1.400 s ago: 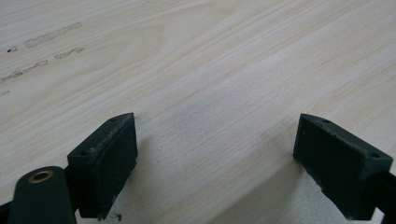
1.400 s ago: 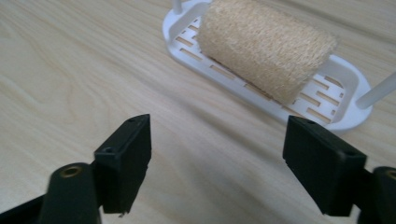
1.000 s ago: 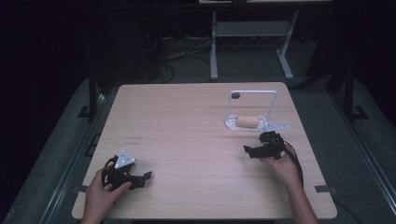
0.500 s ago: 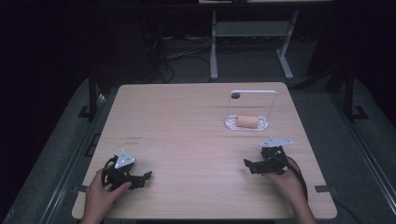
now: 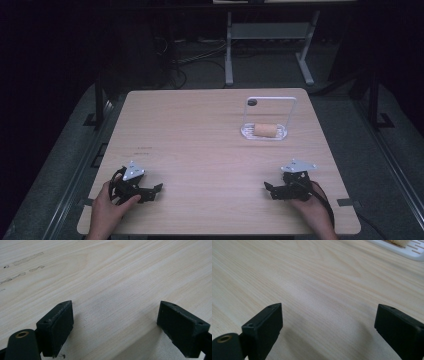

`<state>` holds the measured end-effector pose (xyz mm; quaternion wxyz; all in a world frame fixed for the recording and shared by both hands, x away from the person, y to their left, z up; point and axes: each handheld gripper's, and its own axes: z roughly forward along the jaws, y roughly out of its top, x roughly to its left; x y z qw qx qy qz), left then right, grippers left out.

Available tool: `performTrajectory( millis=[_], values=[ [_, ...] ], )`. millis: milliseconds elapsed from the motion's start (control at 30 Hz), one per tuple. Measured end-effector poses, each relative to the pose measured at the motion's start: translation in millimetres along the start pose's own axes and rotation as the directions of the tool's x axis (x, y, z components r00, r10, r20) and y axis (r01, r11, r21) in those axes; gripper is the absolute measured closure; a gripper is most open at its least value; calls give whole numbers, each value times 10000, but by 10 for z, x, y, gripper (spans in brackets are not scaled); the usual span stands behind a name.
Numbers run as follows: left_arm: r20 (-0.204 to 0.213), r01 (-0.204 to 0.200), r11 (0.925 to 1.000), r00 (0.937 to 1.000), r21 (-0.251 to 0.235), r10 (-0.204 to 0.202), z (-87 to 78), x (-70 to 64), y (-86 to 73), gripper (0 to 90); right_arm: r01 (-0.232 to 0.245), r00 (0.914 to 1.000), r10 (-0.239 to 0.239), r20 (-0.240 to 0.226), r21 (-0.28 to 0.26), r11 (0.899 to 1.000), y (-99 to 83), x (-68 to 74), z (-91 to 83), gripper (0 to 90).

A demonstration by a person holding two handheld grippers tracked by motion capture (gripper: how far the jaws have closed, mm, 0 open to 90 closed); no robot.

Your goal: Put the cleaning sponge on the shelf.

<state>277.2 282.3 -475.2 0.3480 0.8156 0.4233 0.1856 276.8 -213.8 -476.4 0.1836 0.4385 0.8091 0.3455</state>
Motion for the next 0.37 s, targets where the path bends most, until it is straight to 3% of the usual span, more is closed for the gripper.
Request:
performTrajectory(
  millis=[367],
  values=[
    [-11,0,10000,10000,2,0,0,0,0,131,-170,9998,171,-141,104,9998,-48,9,28,77]
  ],
)
